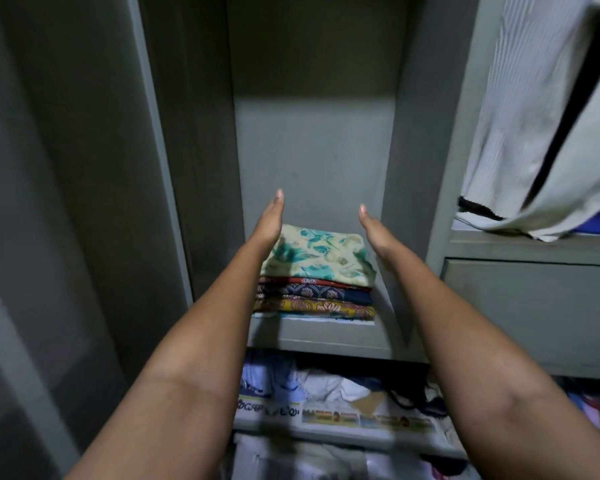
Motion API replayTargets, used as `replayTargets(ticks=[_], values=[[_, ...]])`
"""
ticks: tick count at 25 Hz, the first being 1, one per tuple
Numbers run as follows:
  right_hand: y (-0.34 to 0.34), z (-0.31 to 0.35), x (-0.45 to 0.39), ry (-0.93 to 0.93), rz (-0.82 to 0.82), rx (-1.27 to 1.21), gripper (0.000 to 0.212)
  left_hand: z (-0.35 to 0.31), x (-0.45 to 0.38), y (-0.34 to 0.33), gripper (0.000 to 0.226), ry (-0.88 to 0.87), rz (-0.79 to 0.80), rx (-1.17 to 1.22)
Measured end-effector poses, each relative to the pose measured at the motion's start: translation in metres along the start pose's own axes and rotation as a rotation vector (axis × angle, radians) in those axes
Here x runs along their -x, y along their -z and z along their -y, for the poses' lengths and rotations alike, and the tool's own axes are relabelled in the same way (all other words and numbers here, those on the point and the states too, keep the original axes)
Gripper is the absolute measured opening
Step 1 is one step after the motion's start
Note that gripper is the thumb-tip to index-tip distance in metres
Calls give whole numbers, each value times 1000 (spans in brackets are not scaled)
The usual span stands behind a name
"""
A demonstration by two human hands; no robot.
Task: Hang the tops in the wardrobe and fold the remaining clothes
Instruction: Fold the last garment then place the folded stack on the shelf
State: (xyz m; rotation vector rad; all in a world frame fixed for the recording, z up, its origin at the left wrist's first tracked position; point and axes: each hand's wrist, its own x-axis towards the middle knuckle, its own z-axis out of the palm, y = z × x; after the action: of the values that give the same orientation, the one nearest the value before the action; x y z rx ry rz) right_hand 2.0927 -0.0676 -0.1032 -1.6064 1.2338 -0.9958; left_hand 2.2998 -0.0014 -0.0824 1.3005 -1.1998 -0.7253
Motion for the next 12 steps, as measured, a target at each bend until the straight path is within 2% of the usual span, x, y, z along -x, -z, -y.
replayTargets(ticks=[4,7,10,12], values=[[28,1,79,96,-26,-37,79,-24,78,-5,69,-2,-44,57],[52,-1,147,123,17,-5,74,-32,152,-15,75,-4,-32,92],[66,-15,212,120,48,-54,75,-15,217,-21,98,22,-14,131],[70,-36,248,80,63,-59,78,14,247,-23,103,56,8,147]])
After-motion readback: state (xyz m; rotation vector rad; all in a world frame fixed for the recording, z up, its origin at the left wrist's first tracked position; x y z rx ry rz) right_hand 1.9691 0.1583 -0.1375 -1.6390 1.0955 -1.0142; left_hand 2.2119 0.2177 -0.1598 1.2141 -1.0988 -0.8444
